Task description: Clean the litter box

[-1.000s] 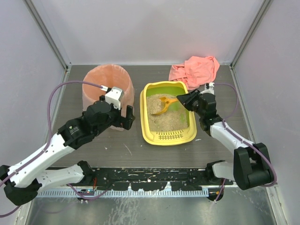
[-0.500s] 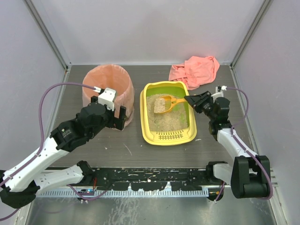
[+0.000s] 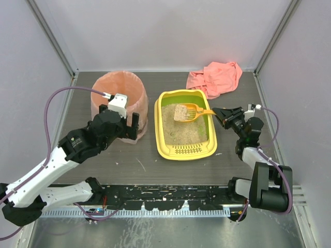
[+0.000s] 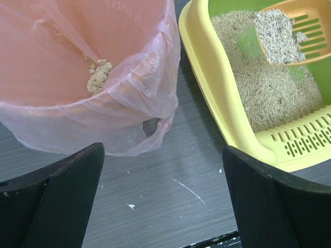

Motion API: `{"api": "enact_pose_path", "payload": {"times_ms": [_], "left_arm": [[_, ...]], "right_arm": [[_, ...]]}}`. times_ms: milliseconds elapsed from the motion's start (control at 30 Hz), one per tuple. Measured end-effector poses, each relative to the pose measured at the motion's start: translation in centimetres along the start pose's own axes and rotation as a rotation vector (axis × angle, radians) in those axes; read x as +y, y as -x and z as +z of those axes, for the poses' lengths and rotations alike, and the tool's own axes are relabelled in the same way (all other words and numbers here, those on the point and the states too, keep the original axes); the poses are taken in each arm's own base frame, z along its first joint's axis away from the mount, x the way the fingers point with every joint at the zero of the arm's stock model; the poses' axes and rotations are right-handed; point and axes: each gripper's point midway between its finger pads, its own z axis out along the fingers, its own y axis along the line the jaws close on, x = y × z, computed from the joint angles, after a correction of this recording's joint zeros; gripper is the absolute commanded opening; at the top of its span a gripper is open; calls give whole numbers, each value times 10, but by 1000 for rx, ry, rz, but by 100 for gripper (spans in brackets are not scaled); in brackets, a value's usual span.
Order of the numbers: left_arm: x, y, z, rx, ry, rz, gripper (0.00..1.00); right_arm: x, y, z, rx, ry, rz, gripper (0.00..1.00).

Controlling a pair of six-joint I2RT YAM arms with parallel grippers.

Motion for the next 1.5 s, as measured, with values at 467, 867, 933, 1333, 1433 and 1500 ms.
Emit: {"api": "enact_pose_path", "payload": {"times_ms": [467,867,933,1333,1433,1500], "left_arm": [[7,18,-16,-69,-16,14,98],[47,23,-30,-151,147,17,98],[51,20,-29,-147,167,39,98],[85,13,-47,-219,272,38,98],[88,15,-49,-230,285,29,98],[89,14,-47,-223,297,29,98]], "right_arm": [[5,2,-12,-8,88,62,1],[-8,1,-17,2,93,131,1],[-7,-3,-15,16,101,127,1],[-2,4,-17,-6,116,84,1],[1,-7,-12,41,116,59,1],[1,-5,-13,33,115,51,1]]}}
